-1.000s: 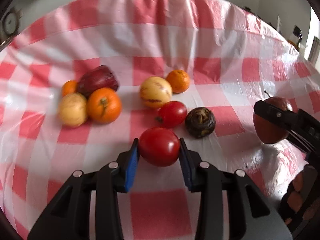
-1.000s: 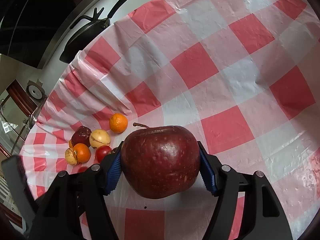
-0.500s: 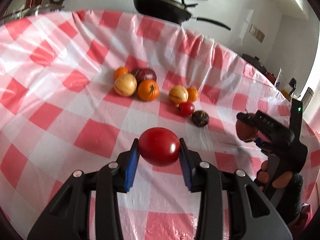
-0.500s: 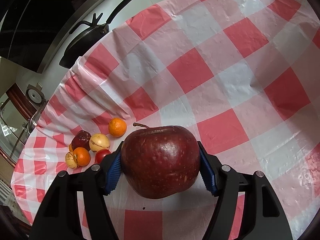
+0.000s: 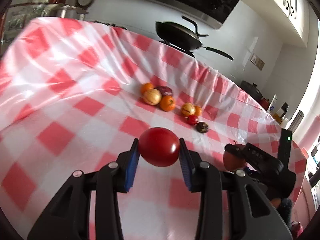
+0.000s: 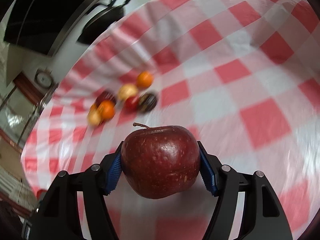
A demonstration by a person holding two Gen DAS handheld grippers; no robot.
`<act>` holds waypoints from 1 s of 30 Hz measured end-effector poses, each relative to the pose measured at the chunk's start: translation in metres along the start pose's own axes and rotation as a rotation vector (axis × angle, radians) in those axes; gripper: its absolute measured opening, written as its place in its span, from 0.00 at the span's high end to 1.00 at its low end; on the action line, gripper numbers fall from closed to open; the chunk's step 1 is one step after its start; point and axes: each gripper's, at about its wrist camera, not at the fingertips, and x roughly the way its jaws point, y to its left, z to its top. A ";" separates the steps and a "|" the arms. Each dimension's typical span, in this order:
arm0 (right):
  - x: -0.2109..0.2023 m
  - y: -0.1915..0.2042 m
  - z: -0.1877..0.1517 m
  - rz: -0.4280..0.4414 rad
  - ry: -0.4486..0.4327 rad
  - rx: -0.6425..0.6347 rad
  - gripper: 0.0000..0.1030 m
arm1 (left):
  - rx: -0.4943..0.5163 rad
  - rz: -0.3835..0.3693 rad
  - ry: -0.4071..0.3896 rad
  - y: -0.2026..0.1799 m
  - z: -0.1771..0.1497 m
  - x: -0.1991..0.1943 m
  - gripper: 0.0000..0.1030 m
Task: Organize fruits
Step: 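Carry the apple and tomato to the white box while opening both tools to drop them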
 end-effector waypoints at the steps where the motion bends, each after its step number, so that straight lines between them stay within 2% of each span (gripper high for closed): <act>1: -0.005 0.007 -0.011 0.017 0.012 -0.013 0.35 | 0.005 0.018 -0.002 0.008 -0.005 -0.010 0.62; 6: -0.026 0.044 -0.051 0.073 0.039 -0.100 0.35 | -0.038 0.056 0.000 0.052 -0.020 -0.055 0.62; 15: -0.048 0.117 -0.118 0.201 0.124 -0.303 0.35 | -0.079 0.173 -0.084 0.120 -0.026 -0.134 0.62; 24: -0.088 0.205 -0.202 0.421 0.202 -0.622 0.35 | -0.155 0.250 -0.083 0.170 -0.047 -0.178 0.62; 30: -0.108 0.242 -0.260 0.527 0.259 -0.823 0.35 | -0.200 0.332 -0.075 0.203 -0.072 -0.215 0.62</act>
